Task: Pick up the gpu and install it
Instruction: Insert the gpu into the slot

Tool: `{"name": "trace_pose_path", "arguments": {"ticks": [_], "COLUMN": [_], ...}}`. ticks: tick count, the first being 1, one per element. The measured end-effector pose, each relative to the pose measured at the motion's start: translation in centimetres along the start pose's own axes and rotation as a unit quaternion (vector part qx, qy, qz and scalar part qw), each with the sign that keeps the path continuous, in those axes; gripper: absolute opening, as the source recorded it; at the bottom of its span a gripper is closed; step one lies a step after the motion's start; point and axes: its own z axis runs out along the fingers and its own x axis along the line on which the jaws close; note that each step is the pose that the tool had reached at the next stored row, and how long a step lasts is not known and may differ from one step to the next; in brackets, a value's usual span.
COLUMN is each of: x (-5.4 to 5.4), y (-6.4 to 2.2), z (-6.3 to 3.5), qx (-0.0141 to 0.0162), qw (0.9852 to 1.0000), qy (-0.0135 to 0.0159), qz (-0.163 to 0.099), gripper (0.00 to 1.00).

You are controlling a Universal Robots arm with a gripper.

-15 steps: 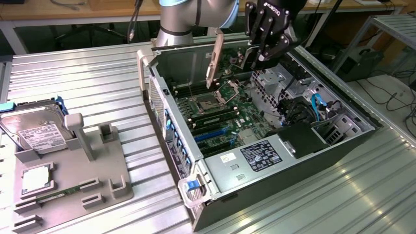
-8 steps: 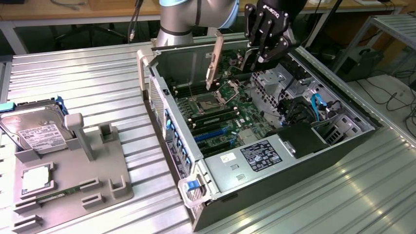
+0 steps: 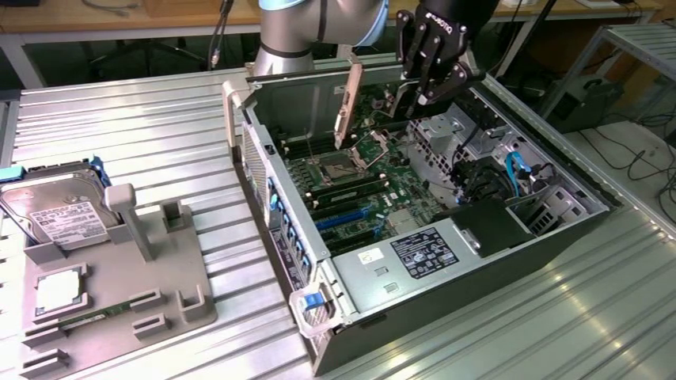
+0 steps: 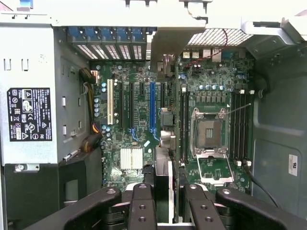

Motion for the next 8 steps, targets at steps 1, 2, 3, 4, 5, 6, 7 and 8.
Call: {"name": "trace_pose_path", "arguments": {"ticks": [1,2,3,4,5,6,7,8], "x": [0.0,0.0,0.0,0.0,0.0,0.01,0.01,0.01], "y": [0.0,0.0,0.0,0.0,0.0,0.0,0.0,0.0], "z": [0.02,0.05,0.07,0.09,0.11,0.12,0.15,0.17], "qx": [0.0,-0.0001,-0.0001,-0.0001,-0.0001,-0.0001,-0.0002,-0.0002], "qw": [1.0,1.0,1.0,1.0,1.0,1.0,1.0,1.0], "qy": [0.0001,0.0001,0.0001,0.0001,0.0001,0.0001,0.0001,0.0001], "qz": [0.0,-0.001,-0.001,-0.001,-0.002,-0.003,-0.004,-0.006], "gripper": [0.28,0.28,0.28,0.28,0.28,0.28,0.28,0.28]}}
